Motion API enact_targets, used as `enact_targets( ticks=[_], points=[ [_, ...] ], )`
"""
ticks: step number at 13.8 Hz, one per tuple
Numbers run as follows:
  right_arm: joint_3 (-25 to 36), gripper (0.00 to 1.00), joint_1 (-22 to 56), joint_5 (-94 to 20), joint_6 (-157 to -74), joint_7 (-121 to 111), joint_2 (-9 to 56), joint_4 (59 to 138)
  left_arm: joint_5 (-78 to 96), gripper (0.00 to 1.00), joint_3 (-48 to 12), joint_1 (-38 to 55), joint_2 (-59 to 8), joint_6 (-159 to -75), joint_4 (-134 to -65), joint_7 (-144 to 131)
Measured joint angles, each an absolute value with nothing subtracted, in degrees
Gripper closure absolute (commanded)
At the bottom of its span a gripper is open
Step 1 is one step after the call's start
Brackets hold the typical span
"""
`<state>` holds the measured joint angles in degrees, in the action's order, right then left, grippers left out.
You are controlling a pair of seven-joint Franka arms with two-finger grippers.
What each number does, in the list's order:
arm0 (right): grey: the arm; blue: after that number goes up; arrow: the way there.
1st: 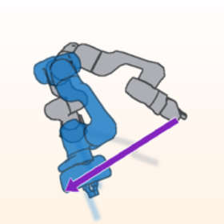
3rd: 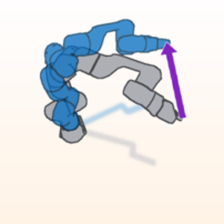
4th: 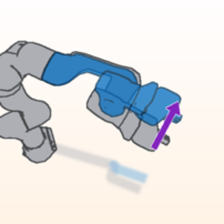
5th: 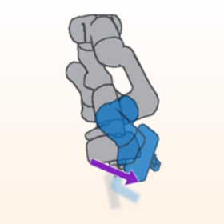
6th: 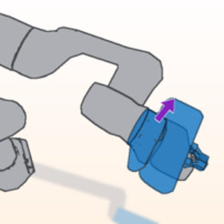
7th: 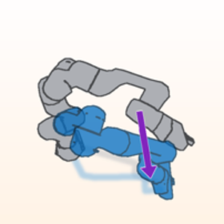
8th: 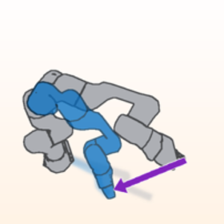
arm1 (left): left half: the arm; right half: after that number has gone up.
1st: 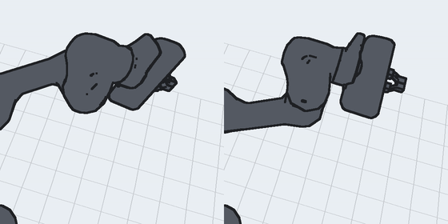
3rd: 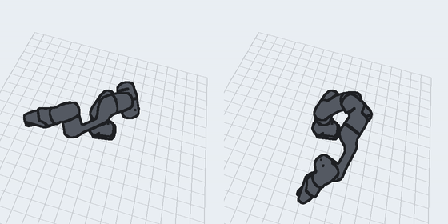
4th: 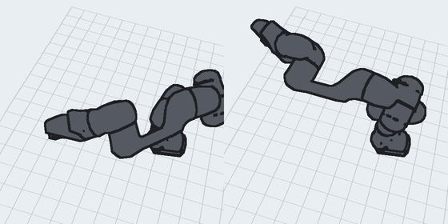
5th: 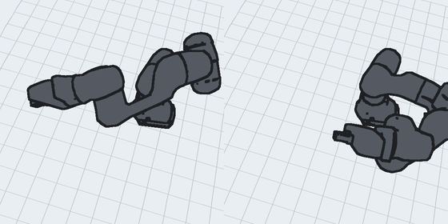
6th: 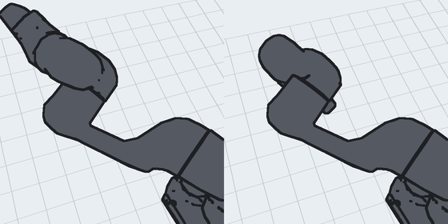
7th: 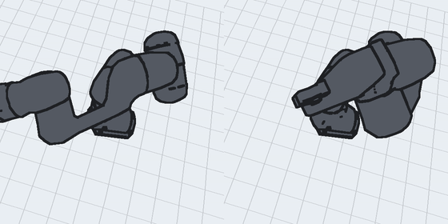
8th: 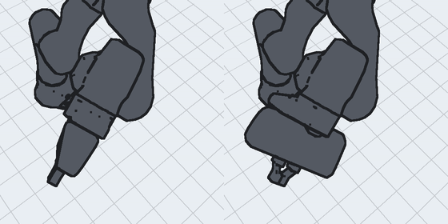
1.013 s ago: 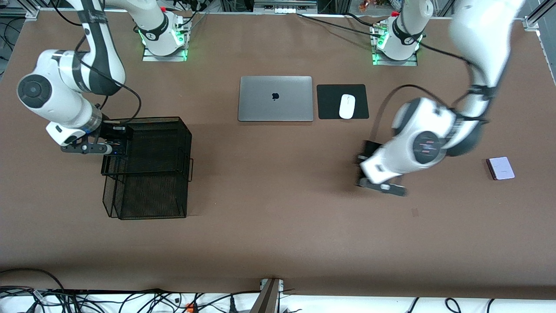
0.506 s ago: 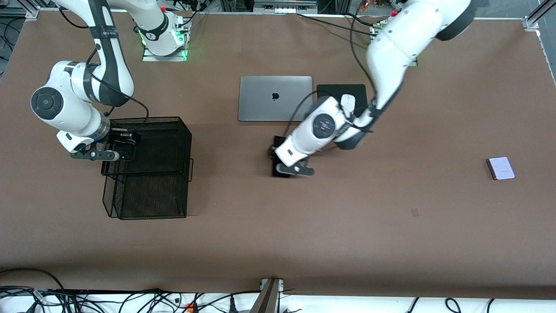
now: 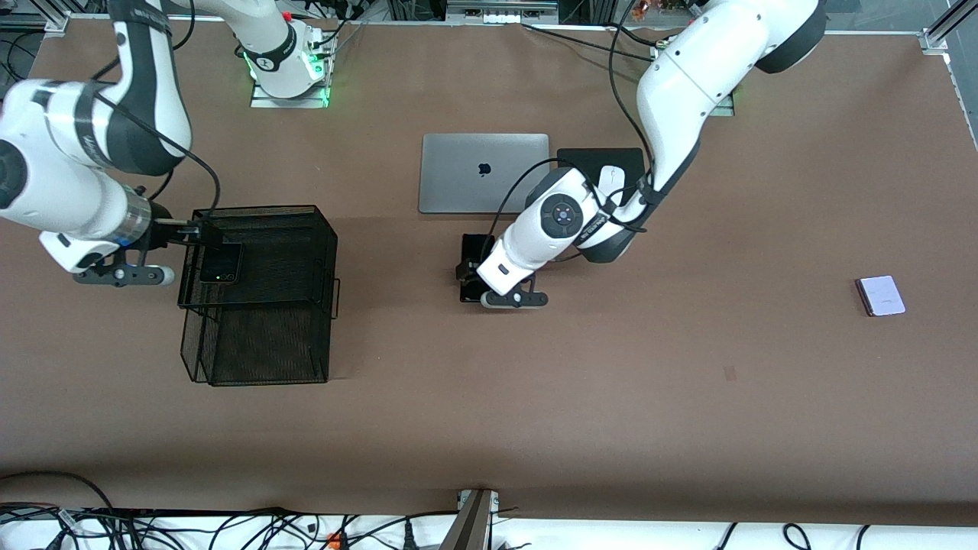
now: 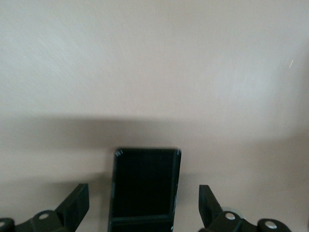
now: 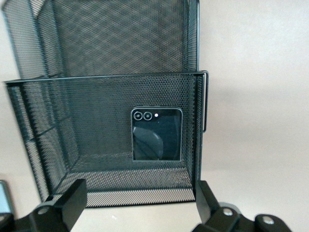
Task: Place phones with both arms
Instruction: 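Drop the flip phone in the basket while the left gripper sets down the tall phone, then reach the tall phone with the right gripper while the left gripper grasps the Huawei phone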
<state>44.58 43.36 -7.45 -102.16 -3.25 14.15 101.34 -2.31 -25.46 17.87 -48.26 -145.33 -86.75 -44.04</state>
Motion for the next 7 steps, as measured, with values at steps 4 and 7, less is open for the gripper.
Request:
enact_targets(
  ticks=[4,7],
  points=[
    [43.7,0.00,43.9,-7.9,-99.4,-2.8,14.3,97.9,-3.3,0.00,-24.9,9.2,-37.8,-123.4,-85.6,-44.4],
    [39.3,0.00,46.4,-10.1,-101.2,6.2,15.9,97.8,-14.7,0.00,-24.8,2.5,-31.5,-108.6,-85.6,-39.1]
  ],
)
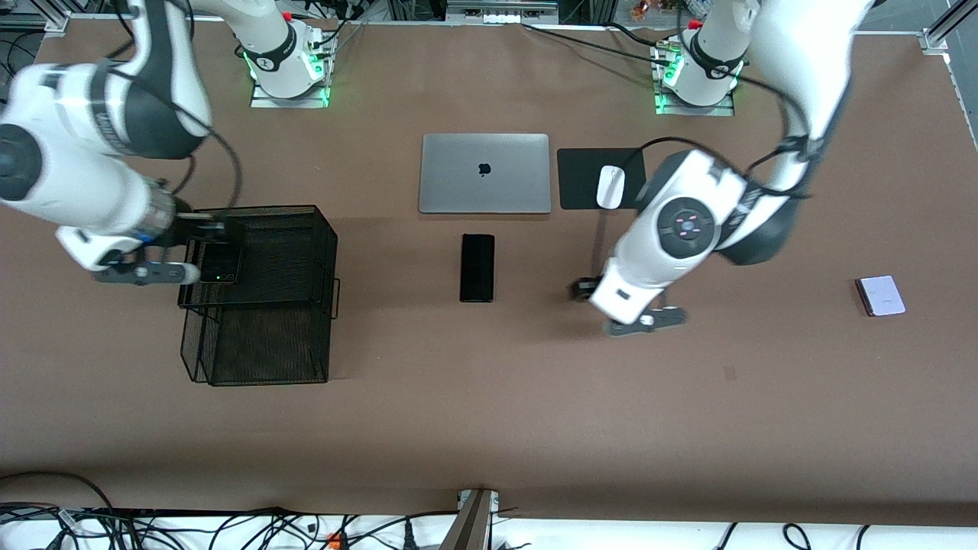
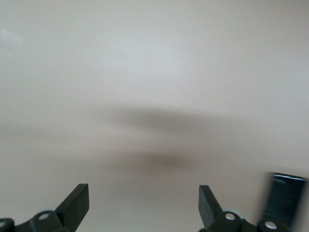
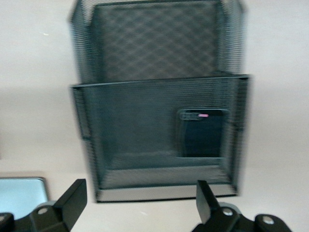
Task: Place phones with both arms
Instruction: 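Reach the tall phone with the right gripper while the left gripper grasps the Huawei phone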
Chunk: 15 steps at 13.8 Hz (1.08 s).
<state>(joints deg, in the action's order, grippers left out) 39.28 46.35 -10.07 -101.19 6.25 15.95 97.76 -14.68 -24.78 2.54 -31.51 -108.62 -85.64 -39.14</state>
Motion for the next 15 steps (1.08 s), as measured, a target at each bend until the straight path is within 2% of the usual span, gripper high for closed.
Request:
enact_targets(
  ticks=[2,4,8,11,15],
  points=[
    [34.2,0.00,48.5,-10.3,-103.7,15.3,18.4,96.5,-19.8,0.00,-24.6,-1.7,-30.2,-103.6,-85.8,-34.2],
    [28.2,0.00,49.9,-10.3,-105.3,24.2,22.2,93.0,-20.6,0.00,-24.1,-8.5,-30.2,-102.6,-86.7,-28.0],
    [17.3,0.00,51.9,-10.3,-109.1,42.7,32.9,80.4,-20.7,0.00,-23.7,-24.7,-32.2,-102.6,-89.1,-16.3],
    [15.7,0.00,54.6,-10.3,-113.0,48.1,38.9,77.3,-20.7,0.00,-23.7,-35.0,-34.8,-108.2,-89.4,-4.9],
    [15.7,0.00,55.3,-10.3,-123.2,49.0,44.8,80.1,-20.7,0.00,-23.9,-45.2,-39.2,-120.2,-90.2,7.6]
  ],
)
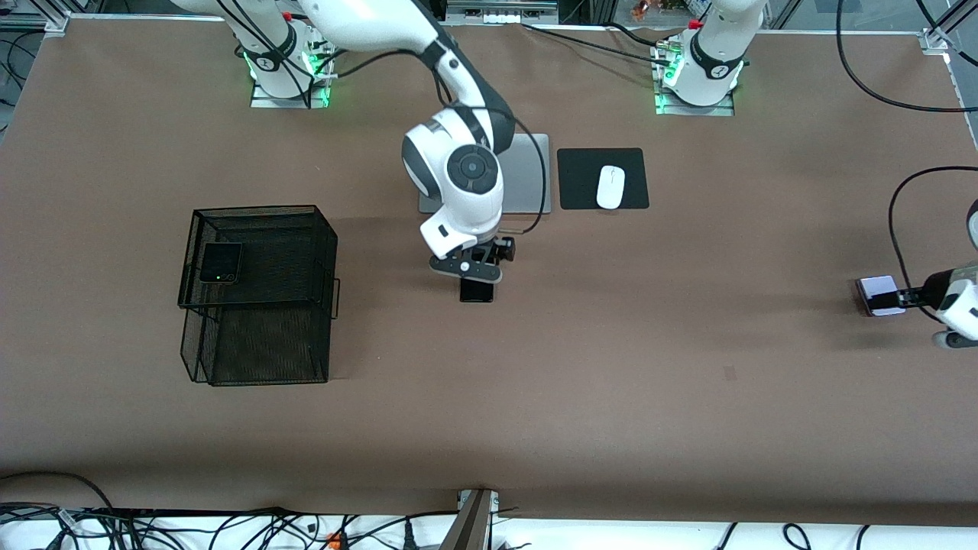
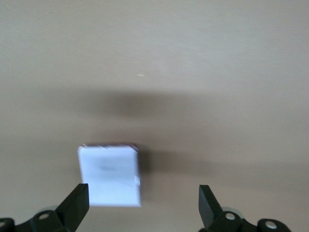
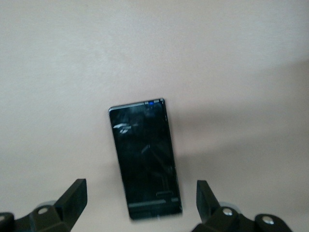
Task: Place phones with both arms
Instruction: 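Reach the tall phone with the right gripper while the left gripper grasps the Huawei phone, then carry the tall phone to the basket while the left gripper carries the Huawei phone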
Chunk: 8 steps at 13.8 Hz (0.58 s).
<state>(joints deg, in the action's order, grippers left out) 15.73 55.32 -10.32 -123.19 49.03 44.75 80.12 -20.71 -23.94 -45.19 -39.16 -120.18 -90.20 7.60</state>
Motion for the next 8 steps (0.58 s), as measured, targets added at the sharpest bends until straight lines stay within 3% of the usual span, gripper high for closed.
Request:
enact_targets(
  ticks=[4,8],
  points=[
    [15.7,0.00,55.8,-10.3,-129.7,49.5,48.2,82.3,-20.7,0.00,-24.0,-49.5,-42.6,-132.3,-94.3,12.0],
    [15.7,0.00,56.5,-10.3,-130.8,49.7,49.5,82.4,-20.7,0.00,-24.0,-53.2,-43.7,-134.7,-97.7,12.8]
  ],
)
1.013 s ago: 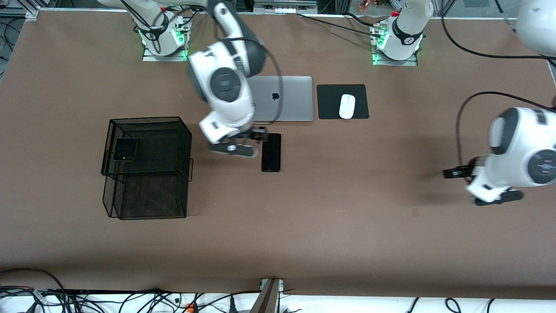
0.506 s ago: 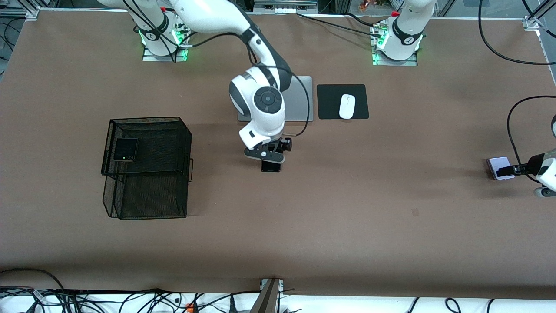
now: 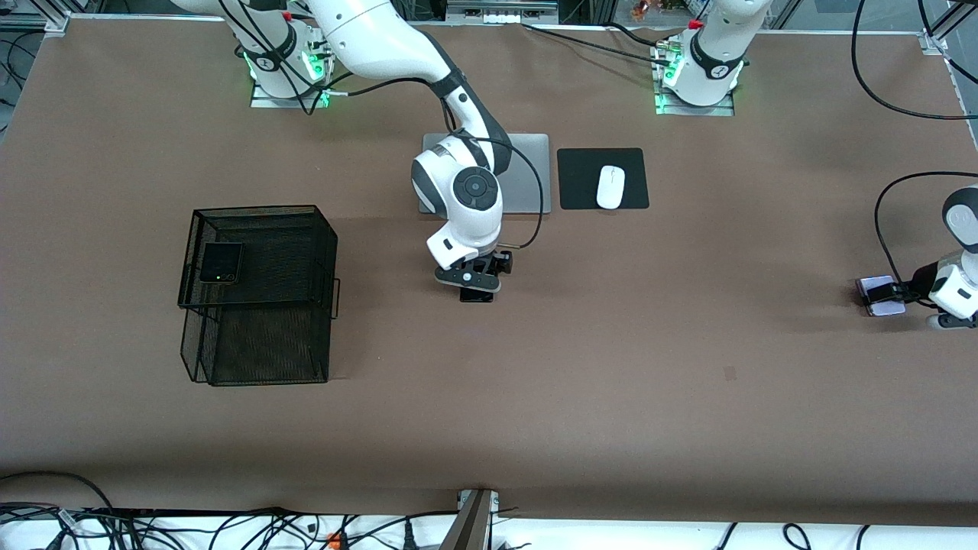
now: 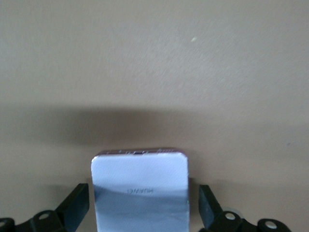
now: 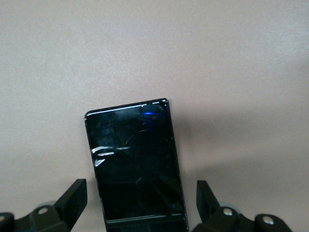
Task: Place phones with both arms
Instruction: 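Carry the tall phone to the basket while the left gripper carries the Huawei phone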
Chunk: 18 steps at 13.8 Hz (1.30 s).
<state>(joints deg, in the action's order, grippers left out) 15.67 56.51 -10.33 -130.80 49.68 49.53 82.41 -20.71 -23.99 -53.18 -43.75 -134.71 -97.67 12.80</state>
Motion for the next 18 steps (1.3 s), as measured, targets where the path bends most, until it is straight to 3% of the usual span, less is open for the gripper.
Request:
enact_targets(
  ticks=[2,3,4,5,6,7,9,13,16,17,18],
  points=[
    [15.7,0.00,56.6,-10.3,-131.3,49.7,50.3,82.4,-20.7,0.00,-24.1,-53.5,-43.8,-134.7,-97.8,12.8],
    [15.7,0.07,56.6,-10.3,-131.6,49.7,50.7,82.4,-20.7,0.21,-24.1,-53.5,-43.8,-134.7,-97.8,12.8],
    [15.7,0.38,56.6,-10.3,-132.1,49.7,50.9,82.5,-20.7,0.40,-24.1,-53.5,-43.8,-134.7,-97.9,12.8],
    [15.7,0.71,56.6,-10.3,-132.4,49.7,51.2,82.5,-20.7,0.53,-24.2,-53.5,-43.8,-134.7,-97.9,12.8],
    [15.7,0.85,56.6,-10.3,-132.5,49.7,51.2,82.5,-20.7,0.60,-24.2,-53.5,-43.8,-134.7,-97.9,12.9],
    [15.7,0.92,56.7,-10.4,-132.8,49.7,51.2,82.3,-20.7,0.66,-24.3,-53.5,-43.8,-134.7,-97.9,13.0],
    [15.7,1.00,56.9,-10.4,-132.7,49.7,50.9,82.1,-20.7,0.74,-24.3,-53.5,-43.8,-134.7,-97.9,13.0],
    [15.9,1.00,56.9,-10.4,-125.9,49.7,48.0,79.0,-20.7,0.73,-25.7,-53.3,-43.4,-132.7,-97.4,13.2],
    [17.1,1.00,56.9,-10.4,-114.1,49.6,43.1,74.4,-20.7,0.71,-27.4,-49.8,-39.6,-121.0,-93.5,13.3],
    [18.3,1.00,56.9,-10.4,-110.1,48.9,41.2,73.5,-20.7,0.63,-27.9,-47.4,-37.9,-115.5,-91.4,13.0],
    [19.9,1.00,56.9,-10.4,-106.3,47.1,39.0,73.3,-20.7,0.64,-28.3,-44.6,-36.4,-110.3,-89.2,12.5]
  ],
)
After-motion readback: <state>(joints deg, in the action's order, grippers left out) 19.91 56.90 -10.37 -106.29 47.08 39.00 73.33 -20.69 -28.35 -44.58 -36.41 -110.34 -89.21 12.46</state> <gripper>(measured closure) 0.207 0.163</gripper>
